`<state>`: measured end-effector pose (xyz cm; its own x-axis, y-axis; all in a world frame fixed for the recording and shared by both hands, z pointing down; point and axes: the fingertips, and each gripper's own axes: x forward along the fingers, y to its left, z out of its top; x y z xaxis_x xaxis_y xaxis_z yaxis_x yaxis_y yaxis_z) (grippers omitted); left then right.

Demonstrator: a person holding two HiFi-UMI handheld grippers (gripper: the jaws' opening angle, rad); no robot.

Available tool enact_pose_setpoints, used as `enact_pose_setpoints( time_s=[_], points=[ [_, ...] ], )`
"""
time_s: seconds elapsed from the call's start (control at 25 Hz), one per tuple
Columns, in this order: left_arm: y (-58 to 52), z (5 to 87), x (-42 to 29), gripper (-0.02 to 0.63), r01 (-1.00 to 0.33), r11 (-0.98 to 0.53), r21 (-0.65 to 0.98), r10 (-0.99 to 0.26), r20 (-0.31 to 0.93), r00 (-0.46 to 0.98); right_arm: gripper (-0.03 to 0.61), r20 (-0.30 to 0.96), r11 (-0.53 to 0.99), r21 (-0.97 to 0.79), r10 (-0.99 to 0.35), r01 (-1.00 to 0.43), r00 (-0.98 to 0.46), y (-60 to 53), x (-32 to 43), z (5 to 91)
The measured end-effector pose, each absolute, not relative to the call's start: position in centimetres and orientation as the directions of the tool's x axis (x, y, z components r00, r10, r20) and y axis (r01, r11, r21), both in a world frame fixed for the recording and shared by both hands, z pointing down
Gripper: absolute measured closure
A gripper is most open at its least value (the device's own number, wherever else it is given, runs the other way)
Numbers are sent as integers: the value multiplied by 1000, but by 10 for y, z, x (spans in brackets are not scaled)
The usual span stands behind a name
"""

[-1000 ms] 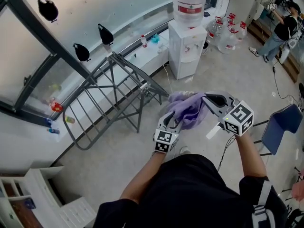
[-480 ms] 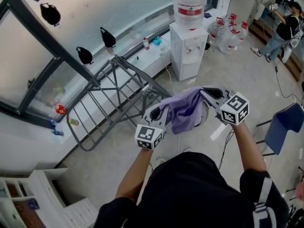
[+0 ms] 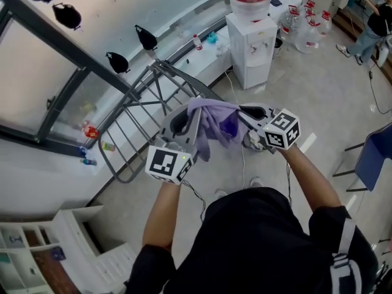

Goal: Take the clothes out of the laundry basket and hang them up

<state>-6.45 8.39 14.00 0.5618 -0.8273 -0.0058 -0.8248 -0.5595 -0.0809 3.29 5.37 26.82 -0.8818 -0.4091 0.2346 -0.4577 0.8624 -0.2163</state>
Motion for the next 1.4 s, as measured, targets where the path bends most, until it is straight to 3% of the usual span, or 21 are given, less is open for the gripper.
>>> enact_pose_setpoints(
  time_s=[0.24, 0.48, 0.72, 0.92, 1.0, 1.12, 1.4],
  points=[
    [81, 120, -91, 600, -870, -483, -104, -874, -10, 486, 485, 152, 828, -296, -452, -476, -879, 77, 28, 273],
    [87, 91, -113, 600, -897, -432, -92, -899, -32, 436, 449, 241, 842, -282, -401, -459, -884, 113, -4, 338],
    [100, 61, -121, 600, -917, -394, -67, -915, -66, 398, 402, 242, 880, -300, -302, -368, -922, 139, -64, 352],
    [117, 49, -127, 600, -925, -377, -40, -920, -99, 379, 403, 218, 886, -305, -293, -350, -931, 154, -89, 352],
    [122, 49, -133, 600, -929, -368, -36, -923, -105, 370, 485, 199, 877, -302, -325, -373, -925, 151, -86, 350],
    [131, 51, -151, 599, -943, -333, -23, -936, -114, 333, 558, 165, 880, -281, -349, -384, -922, 149, -74, 341],
    [166, 58, -235, 599, -976, -216, 33, -968, -135, 210, 558, 14, 908, -278, -323, -314, -946, 152, -35, 290]
  ],
)
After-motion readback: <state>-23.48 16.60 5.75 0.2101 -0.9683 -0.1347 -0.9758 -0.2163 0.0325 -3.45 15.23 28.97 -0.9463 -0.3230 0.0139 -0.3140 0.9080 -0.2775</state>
